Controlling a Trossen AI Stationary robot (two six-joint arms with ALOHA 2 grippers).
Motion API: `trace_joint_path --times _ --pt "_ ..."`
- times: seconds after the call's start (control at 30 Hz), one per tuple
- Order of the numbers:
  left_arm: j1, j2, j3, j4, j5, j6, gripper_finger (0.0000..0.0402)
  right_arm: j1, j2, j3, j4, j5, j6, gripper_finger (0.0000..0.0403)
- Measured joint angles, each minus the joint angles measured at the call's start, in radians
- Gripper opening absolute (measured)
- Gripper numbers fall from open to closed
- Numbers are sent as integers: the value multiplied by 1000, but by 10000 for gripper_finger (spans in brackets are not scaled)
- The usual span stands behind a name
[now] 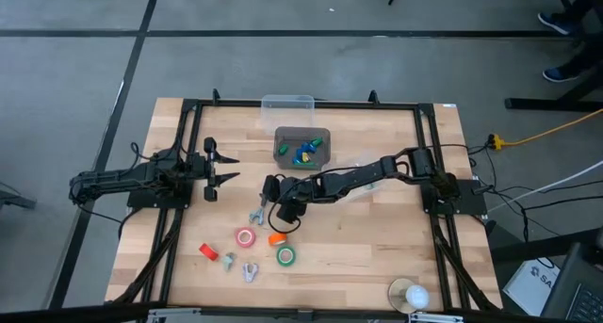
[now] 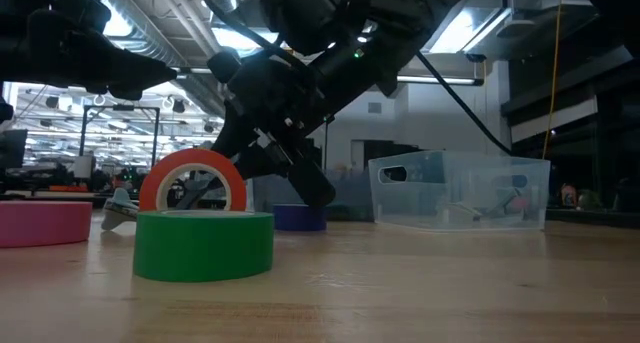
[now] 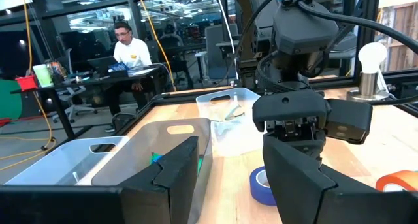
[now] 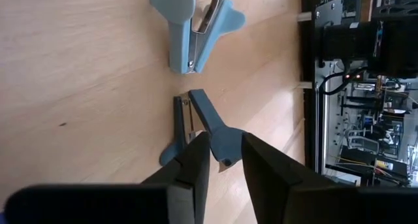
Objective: Pick and place Stapler, Stapler remover, tape
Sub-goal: Put the black staple remover into the bottom transparent bin, then put the orange tape into the top transparent bin
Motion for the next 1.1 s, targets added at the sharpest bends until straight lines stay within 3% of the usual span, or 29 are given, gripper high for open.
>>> trace_joint_path --times 0.23,0.43,0.9,1.1 --pt "0 0 0 0 0 0 169 -6 1 0 -23 -4 15 85" --pt "0 0 0 1 0 0 169 -8 0 0 -34 0 157 85" --pt "0 0 0 1 0 0 169 10 14 50 -51 -7 812 87" --pt "0 0 0 1 0 0 169 17 12 95 -109 -12 922 87"
